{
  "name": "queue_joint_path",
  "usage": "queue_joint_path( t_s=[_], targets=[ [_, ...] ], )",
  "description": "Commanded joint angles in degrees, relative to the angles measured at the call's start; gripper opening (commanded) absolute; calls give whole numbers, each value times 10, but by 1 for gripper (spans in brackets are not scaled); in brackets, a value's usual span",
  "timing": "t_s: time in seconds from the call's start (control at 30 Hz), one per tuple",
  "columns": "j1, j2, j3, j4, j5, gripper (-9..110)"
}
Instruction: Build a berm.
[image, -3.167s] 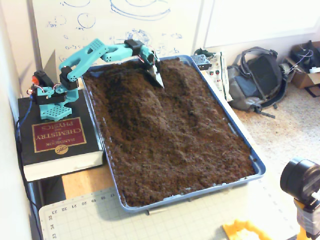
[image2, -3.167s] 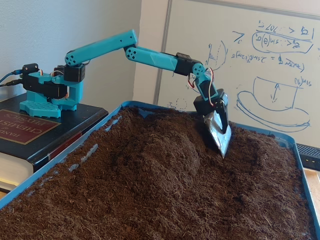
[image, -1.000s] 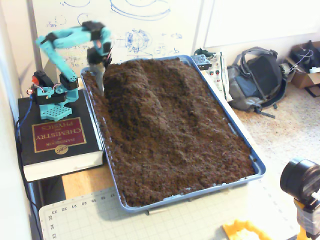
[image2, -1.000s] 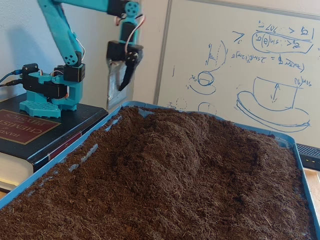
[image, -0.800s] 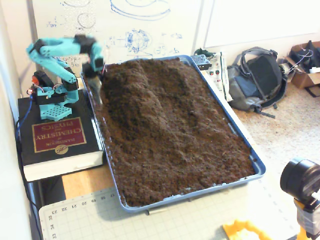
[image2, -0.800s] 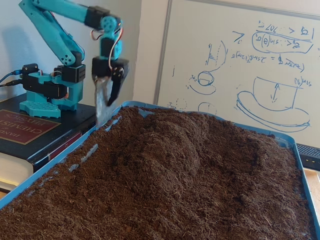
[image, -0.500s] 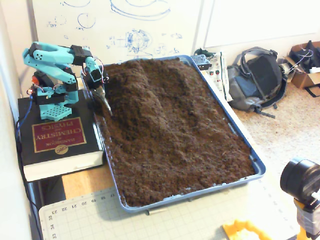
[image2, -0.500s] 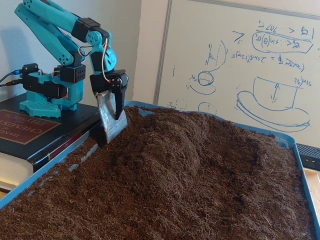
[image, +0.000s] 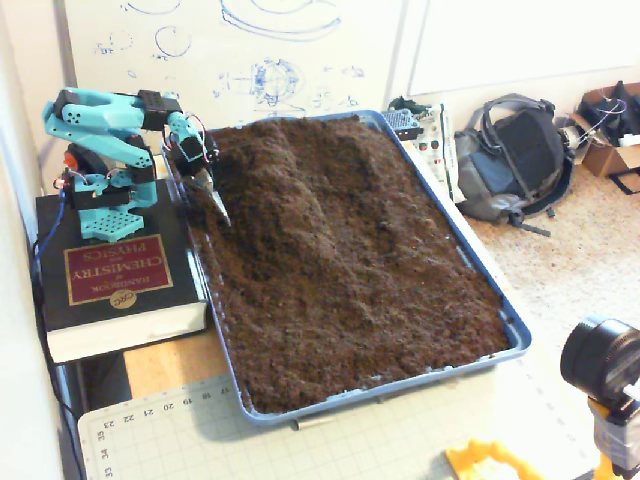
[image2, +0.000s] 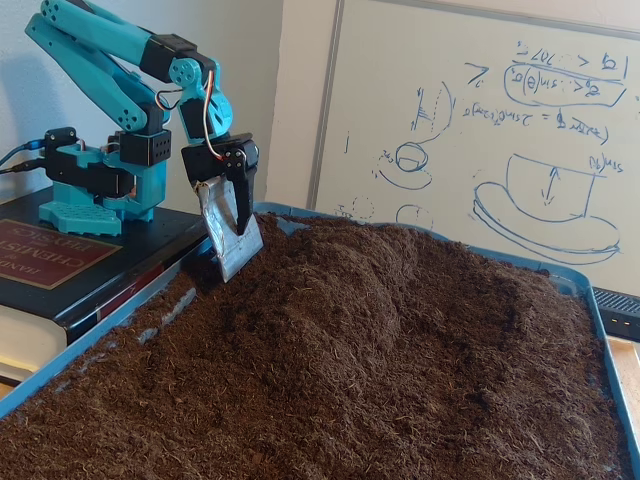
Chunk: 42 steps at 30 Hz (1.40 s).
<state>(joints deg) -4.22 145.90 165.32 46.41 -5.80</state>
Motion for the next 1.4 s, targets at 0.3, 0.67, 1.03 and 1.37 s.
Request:
queue_joint_path(
  t_s=[0.3, 0.67, 1.03, 1.37],
  targets=[
    [2, -60, -6, -11, -6, 0],
    [2, -224, -165, -11, -2, 0],
    [4, -254, -236, -11, -8, 0],
    [6, -347, -254, -14, -9, 0]
  ],
)
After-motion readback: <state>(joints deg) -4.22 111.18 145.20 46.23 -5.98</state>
